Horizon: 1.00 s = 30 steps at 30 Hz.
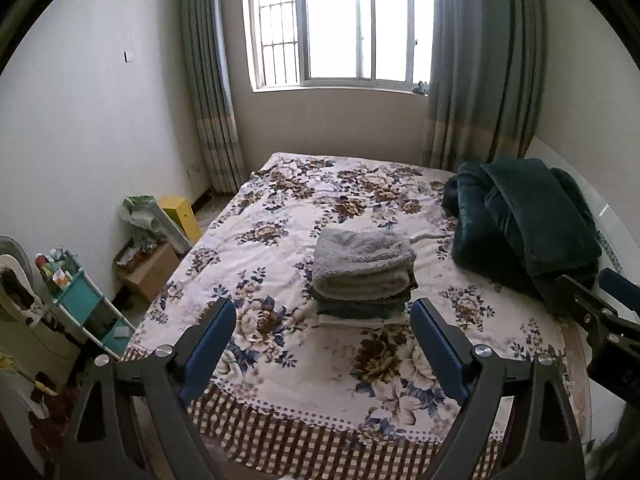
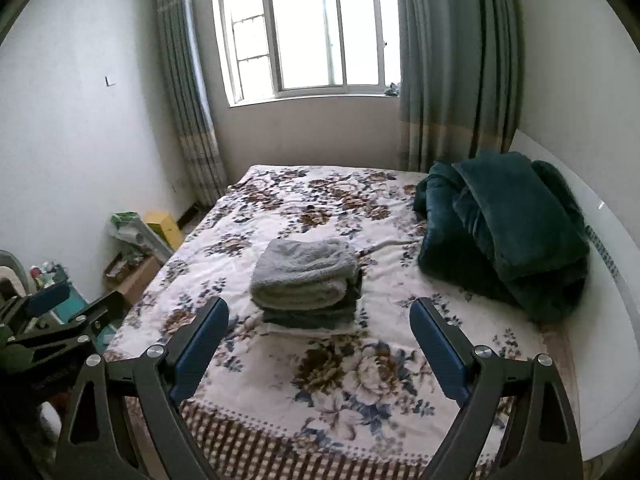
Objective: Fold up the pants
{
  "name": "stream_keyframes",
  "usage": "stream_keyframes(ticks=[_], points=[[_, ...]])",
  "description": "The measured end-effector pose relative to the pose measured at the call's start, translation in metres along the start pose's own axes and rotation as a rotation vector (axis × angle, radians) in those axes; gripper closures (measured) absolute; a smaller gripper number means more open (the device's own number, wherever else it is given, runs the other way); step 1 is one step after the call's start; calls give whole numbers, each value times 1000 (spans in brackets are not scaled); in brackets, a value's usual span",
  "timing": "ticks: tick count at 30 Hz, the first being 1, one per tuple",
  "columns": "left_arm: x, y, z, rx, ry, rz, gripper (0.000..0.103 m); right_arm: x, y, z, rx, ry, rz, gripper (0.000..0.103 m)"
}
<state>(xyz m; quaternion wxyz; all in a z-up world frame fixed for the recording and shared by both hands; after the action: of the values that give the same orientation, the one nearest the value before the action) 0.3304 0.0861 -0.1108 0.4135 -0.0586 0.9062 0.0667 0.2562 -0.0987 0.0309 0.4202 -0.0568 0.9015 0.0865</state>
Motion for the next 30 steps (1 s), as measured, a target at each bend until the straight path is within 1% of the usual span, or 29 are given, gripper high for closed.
stream_keyframes(ticks=[2,7,8,9,10,14,15,17,22,27,30], points=[[3,2,-4,6,0,-5,14,1,8,-11,3,-3,-15,9],[5,5,-9,11,-9,-15,14,8,19,-19,-8,18,-11,9],[4,4,-7,13,-9,-13,5,10,20,-19,-5,22,-11,9],[6,4,-7,13,-9,-10,0,10,19,-16,-3,24,-11,8],[5,3,-4,15,-9,-8,0,9,18,-13,2,27,-7,3],[0,-1,10,18,-11,4,0,2,10,7,45,26,4,2],[-3,-2,16,6,-13,10,0,0,7,11,55,20,7,2],[-6,-3,26,4,-6,11,0,-8,2,22,90,3,11,2],[-11,-4,54,-17,19,19,0,-20,-9,54,137,0,20,2],[-10,-8,81,-38,44,42,0,-22,-18,91,154,41,36,2],[-9,-8,93,-43,61,44,0,-21,-21,105,162,57,39,2]])
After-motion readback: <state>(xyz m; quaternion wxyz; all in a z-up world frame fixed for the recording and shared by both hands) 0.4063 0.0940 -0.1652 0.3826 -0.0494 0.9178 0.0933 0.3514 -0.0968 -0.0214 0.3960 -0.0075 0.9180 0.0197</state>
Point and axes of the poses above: each gripper's, at about its wrist camera, not at the fingertips, and z roughly the way its jaws point, y to its left, x to its underside, the point moved 7 cm from there along z, roughly the way its jaws point, and after that the axes turned 4 degrees about -x, right-handed, at the moved point
